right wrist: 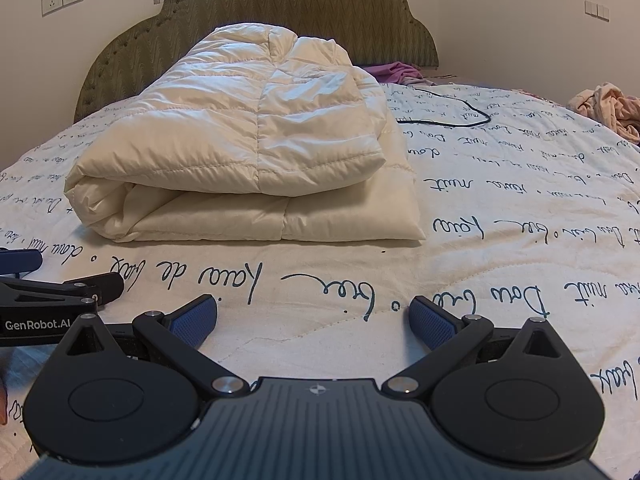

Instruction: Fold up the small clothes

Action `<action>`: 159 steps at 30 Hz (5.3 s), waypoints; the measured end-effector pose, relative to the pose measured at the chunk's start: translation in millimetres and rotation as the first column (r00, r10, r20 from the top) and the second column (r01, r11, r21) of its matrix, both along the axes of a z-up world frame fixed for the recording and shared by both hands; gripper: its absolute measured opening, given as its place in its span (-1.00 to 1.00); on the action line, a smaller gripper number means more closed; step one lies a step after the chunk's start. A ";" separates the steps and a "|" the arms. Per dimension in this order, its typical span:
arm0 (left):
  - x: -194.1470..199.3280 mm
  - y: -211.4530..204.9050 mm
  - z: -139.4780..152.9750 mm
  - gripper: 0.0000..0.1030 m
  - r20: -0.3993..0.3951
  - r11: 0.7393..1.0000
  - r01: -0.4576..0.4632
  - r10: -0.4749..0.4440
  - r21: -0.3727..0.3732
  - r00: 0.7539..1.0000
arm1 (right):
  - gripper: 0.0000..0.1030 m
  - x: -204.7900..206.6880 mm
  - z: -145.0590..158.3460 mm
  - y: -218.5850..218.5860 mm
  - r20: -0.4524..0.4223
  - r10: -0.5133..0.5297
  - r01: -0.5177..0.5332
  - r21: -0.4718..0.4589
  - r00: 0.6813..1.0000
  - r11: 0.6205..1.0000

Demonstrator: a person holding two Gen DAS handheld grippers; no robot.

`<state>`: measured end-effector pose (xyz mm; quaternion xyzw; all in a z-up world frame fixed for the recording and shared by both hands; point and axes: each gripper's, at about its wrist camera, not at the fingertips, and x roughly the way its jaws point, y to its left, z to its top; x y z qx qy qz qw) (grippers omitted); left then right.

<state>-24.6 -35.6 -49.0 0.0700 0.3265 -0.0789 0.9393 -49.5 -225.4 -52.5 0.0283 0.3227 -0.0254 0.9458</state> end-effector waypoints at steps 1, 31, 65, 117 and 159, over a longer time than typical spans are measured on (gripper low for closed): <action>-0.1 -0.2 0.0 1.00 0.000 1.000 0.000 0.000 0.000 1.000 | 1.00 0.0 0.1 0.1 0.000 0.000 0.000 0.000 1.000 1.000; 0.2 -0.1 -0.4 1.00 0.000 1.000 0.000 0.000 0.001 1.000 | 1.00 -0.5 0.0 1.3 0.011 0.002 -0.002 -0.013 1.000 1.000; 0.5 -0.3 -0.5 1.00 -0.001 1.000 0.000 0.000 0.000 1.000 | 1.00 0.3 -0.6 -0.2 0.014 -0.006 0.006 -0.002 1.000 1.000; 1.4 0.5 -0.9 1.00 -0.009 1.000 -0.003 0.003 -0.007 1.000 | 1.00 -0.6 1.6 12.2 0.011 -0.011 0.011 -0.086 1.000 0.996; -6.5 4.2 18.2 1.00 -0.043 1.000 -0.024 0.025 0.009 0.999 | 1.00 -12.1 17.4 20.1 -0.019 -0.005 0.004 -0.016 1.000 1.000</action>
